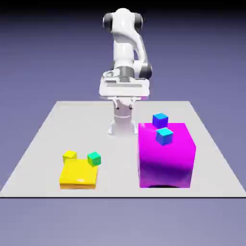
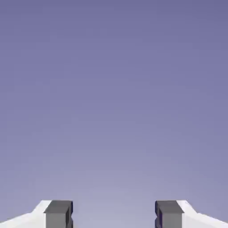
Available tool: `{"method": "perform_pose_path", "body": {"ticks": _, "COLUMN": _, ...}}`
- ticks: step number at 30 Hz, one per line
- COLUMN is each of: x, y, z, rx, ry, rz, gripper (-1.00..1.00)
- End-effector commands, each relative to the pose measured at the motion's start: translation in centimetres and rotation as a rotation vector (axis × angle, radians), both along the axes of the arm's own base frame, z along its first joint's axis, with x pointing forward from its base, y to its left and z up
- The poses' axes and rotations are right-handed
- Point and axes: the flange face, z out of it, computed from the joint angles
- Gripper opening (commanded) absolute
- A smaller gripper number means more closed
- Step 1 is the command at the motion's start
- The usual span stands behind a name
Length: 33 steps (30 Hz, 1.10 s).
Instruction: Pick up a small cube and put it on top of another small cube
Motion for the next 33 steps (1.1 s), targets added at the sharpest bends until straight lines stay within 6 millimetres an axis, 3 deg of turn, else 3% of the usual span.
{"method": "perform_pose_path", "body": {"ticks": 1, "x": 0.4, "y": -1.8, "z": -1.3, "rx": 0.056, "ry": 0.046, "rz": -0.084, "gripper": 0.0}}
{"method": "perform_pose_path", "body": {"ticks": 5, "x": 0.8, "y": -9.0, "z": -6.7, "rx": 0.269, "ry": 0.214, "rz": -0.435, "gripper": 0.0}}
{"method": "perform_pose_path", "body": {"ticks": 9, "x": -0.7, "y": -15.9, "z": -12.3, "rx": 0.469, "ry": 0.359, "rz": -0.806, "gripper": 0.0}}
{"method": "perform_pose_path", "body": {"ticks": 13, "x": -4.2, "y": -22.0, "z": -17.9, "rx": 0.654, "ry": 0.481, "rz": -1.194, "gripper": 0.0}}
{"method": "perform_pose_path", "body": {"ticks": 18, "x": -10.6, "y": -28.3, "z": -24.5, "rx": 0.864, "ry": 0.601, "rz": -1.696, "gripper": 0.0}}
{"method": "perform_pose_path", "body": {"ticks": 20, "x": -10.9, "y": -28.6, "z": -24.8, "rx": 0.872, "ry": 0.605, "rz": -1.719, "gripper": 0.0}}
{"method": "perform_pose_path", "body": {"ticks": 26, "x": -10.6, "y": -27.7, "z": -31.6, "rx": 0.872, "ry": 0.605, "rz": -1.719, "gripper": 0.0}}
{"method": "perform_pose_path", "body": {"ticks": 27, "x": -10.6, "y": -27.7, "z": -31.7, "rx": 0.872, "ry": 0.605, "rz": -1.719, "gripper": 0.0}}
{"method": "perform_pose_path", "body": {"ticks": 28, "x": -10.6, "y": -27.7, "z": -31.7, "rx": 0.872, "ry": 0.605, "rz": -1.719, "gripper": -1.0}}
{"method": "perform_pose_path", "body": {"ticks": 29, "x": -10.6, "y": -27.7, "z": -31.7, "rx": 0.872, "ry": 0.605, "rz": -1.719, "gripper": -1.0}}
{"method": "perform_pose_path", "body": {"ticks": 33, "x": -10.6, "y": -28.4, "z": -27.0, "rx": 0.872, "ry": 0.603, "rz": -1.716, "gripper": -1.0}}
